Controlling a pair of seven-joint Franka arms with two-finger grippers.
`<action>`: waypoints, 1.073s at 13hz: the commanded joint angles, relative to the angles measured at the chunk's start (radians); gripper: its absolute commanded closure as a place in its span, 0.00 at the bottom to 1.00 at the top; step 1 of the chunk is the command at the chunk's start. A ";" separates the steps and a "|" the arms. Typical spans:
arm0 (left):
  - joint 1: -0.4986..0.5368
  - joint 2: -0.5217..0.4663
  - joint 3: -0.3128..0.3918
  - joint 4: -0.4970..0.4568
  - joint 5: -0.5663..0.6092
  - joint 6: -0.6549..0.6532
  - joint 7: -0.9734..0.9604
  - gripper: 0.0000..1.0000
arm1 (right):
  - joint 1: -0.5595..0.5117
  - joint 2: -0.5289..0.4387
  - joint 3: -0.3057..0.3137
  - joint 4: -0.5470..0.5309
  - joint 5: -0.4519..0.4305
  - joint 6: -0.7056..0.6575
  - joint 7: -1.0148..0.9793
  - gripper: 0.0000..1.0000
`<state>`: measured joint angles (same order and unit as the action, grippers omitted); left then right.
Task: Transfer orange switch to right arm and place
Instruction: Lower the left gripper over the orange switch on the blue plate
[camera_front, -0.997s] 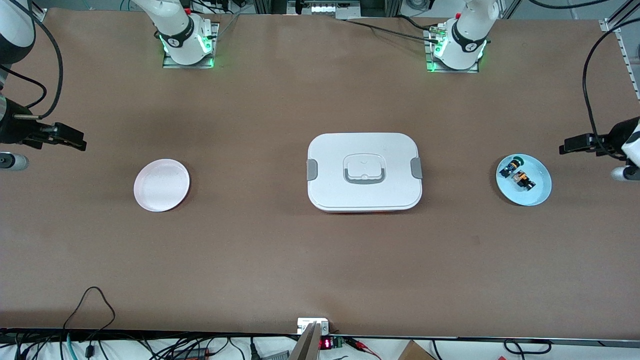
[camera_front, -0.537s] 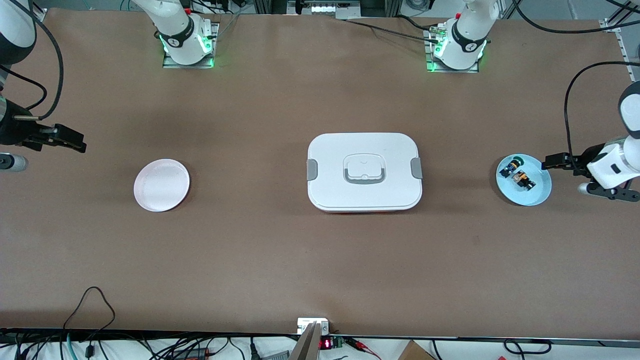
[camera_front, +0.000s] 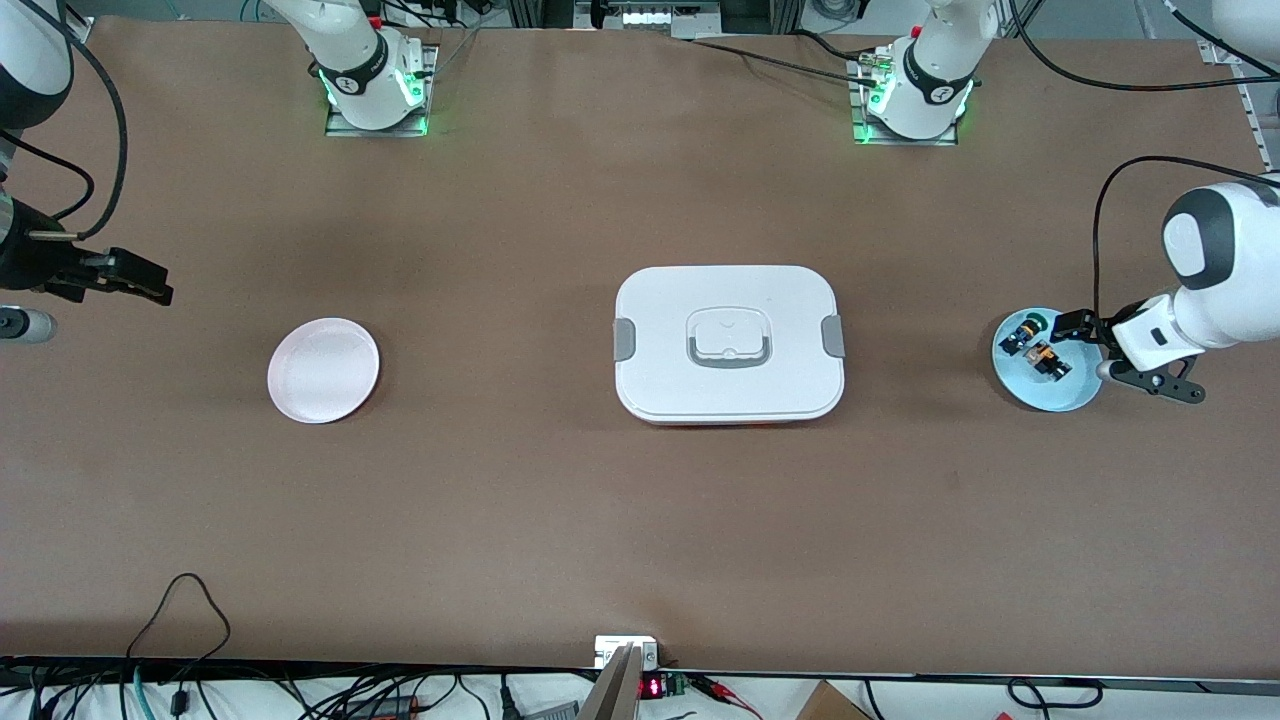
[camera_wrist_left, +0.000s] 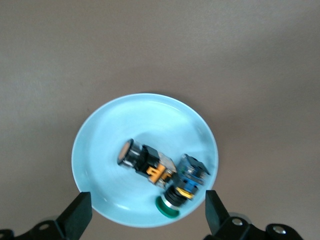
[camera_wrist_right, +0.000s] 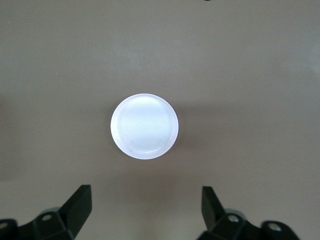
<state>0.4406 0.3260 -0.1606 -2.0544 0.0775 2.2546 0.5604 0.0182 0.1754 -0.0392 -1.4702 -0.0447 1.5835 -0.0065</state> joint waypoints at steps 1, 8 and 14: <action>0.035 0.016 -0.010 -0.055 0.016 0.115 0.101 0.00 | 0.002 -0.011 0.004 -0.012 0.005 0.000 0.005 0.57; 0.035 0.076 -0.010 -0.065 0.054 0.192 0.167 0.00 | -0.003 -0.010 0.004 -0.012 0.026 0.012 0.005 0.01; 0.035 0.073 -0.010 -0.131 0.065 0.306 0.202 0.00 | -0.032 -0.001 -0.005 -0.012 0.085 -0.002 -0.012 0.00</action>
<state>0.4669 0.4076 -0.1634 -2.1713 0.1195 2.5411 0.7413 -0.0079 0.1817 -0.0449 -1.4754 0.0316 1.5847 -0.0064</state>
